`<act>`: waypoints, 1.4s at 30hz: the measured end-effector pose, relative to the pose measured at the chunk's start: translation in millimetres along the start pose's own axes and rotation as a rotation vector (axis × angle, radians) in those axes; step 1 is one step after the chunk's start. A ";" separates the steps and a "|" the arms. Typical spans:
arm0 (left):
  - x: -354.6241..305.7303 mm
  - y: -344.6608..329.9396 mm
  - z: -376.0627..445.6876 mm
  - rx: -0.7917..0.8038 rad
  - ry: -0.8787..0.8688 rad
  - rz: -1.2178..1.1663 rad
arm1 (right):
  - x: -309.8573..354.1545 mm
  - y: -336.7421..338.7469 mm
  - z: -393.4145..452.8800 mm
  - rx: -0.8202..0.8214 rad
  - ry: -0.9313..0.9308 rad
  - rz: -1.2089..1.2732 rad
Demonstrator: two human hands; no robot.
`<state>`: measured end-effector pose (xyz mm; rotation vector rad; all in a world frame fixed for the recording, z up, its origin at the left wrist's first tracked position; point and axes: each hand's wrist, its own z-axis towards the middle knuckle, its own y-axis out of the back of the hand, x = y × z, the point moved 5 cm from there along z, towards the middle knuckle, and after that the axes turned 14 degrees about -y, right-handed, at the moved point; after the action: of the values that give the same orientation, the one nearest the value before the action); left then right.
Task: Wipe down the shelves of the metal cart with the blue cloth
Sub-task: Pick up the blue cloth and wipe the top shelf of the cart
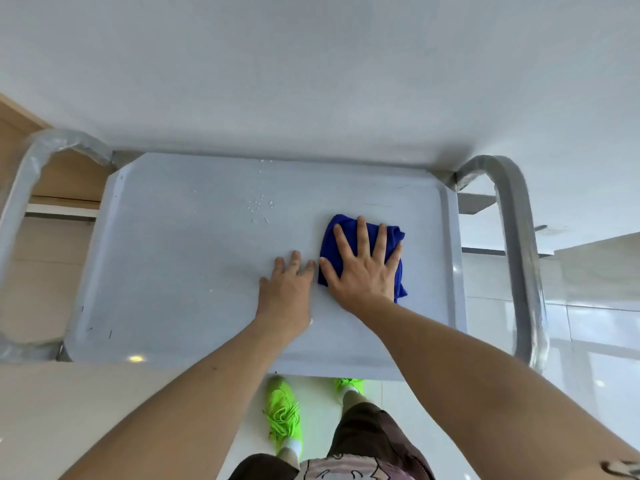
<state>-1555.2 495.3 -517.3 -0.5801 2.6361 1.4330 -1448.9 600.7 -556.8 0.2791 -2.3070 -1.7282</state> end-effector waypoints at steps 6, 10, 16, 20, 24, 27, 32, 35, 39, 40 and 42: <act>0.4 -3.9 0.9 -0.021 0.018 0.008 | 20.6 14.1 69.2 -0.032 0.001 -0.007; 2.4 -6.6 1.6 -0.041 0.016 0.009 | 33.0 21.9 95.7 -0.042 -0.025 0.026; 3.0 -7.6 2.9 -0.061 0.033 -0.029 | 35.6 26.8 99.5 -0.041 -0.014 0.020; 8.4 -5.6 1.8 -0.056 0.043 -0.075 | 31.6 26.5 87.1 -0.010 0.001 0.037; 10.7 -2.4 -0.8 -0.053 0.015 -0.100 | 20.4 13.1 40.5 0.035 -0.030 0.064; 12.4 -0.6 -3.0 -0.062 -0.025 -0.095 | 10.6 0.0 -5.6 0.069 -0.092 0.082; 15.9 -5.8 -6.9 -0.051 -0.080 -0.118 | -2.6 -15.1 -74.2 0.101 -0.174 0.104; 13.8 -8.4 -6.2 -0.043 -0.100 -0.115 | -5.4 -23.0 -110.3 0.110 -0.212 0.123; 12.9 -10.0 -10.2 -0.127 -0.103 -0.114 | -7.6 -33.2 -150.1 0.107 -0.231 0.105; 14.9 -11.8 -13.9 -0.179 -0.098 -0.141 | -7.2 -35.1 -156.9 0.110 -0.247 0.108; 21.8 -14.9 -23.0 -0.274 -0.065 -0.202 | -4.0 -37.6 -167.2 0.123 -0.289 0.129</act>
<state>-1567.5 462.8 -521.7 -0.7852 2.2718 1.7257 -1393.6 438.7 -548.3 -0.1042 -2.5730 -1.6586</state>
